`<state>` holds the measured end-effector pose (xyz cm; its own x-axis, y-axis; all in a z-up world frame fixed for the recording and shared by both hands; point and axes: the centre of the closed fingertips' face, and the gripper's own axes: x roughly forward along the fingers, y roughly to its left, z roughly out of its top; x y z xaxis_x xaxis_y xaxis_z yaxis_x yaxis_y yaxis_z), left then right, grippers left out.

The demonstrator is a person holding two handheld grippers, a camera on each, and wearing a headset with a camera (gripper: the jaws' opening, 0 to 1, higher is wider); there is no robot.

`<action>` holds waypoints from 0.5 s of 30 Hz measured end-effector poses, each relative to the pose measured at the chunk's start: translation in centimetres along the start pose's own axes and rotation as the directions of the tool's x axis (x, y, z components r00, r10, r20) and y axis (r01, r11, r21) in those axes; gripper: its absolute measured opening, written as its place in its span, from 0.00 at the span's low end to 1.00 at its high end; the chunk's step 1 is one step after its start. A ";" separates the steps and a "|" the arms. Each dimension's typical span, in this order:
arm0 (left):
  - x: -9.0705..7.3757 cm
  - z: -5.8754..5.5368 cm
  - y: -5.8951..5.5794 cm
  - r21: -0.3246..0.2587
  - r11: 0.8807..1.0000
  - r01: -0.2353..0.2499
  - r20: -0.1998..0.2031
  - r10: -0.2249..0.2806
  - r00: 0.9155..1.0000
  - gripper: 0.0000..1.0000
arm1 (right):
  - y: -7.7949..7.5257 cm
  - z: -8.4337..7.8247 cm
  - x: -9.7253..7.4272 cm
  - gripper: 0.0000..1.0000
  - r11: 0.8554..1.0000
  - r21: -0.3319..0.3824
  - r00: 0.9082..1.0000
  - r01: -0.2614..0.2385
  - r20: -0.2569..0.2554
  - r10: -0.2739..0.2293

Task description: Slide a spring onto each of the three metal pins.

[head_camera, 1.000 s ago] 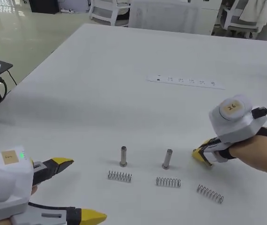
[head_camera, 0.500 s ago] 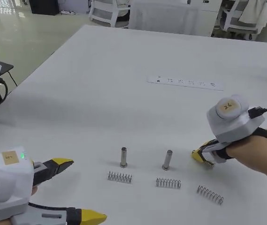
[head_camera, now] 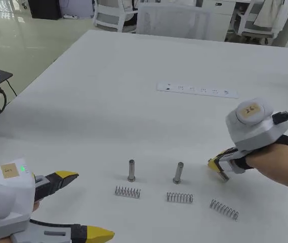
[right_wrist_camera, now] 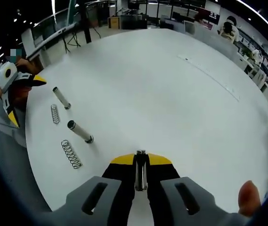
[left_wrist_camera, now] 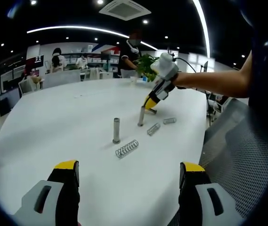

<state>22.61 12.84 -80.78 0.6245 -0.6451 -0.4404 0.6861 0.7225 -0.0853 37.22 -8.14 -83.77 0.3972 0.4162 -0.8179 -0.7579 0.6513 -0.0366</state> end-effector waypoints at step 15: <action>-0.1 0.3 -0.2 0.018 1.000 0.002 0.003 -0.002 1.000 0.84 | 0.6 -0.3 -2.0 0.06 1.000 0.009 0.999 0.010 0.041 -0.010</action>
<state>22.52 12.69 -80.45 0.6246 -0.6470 -0.4373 0.6938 0.7168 -0.0697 35.87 -8.74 -82.33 0.4259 0.4352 -0.7932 -0.7495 0.6608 -0.0399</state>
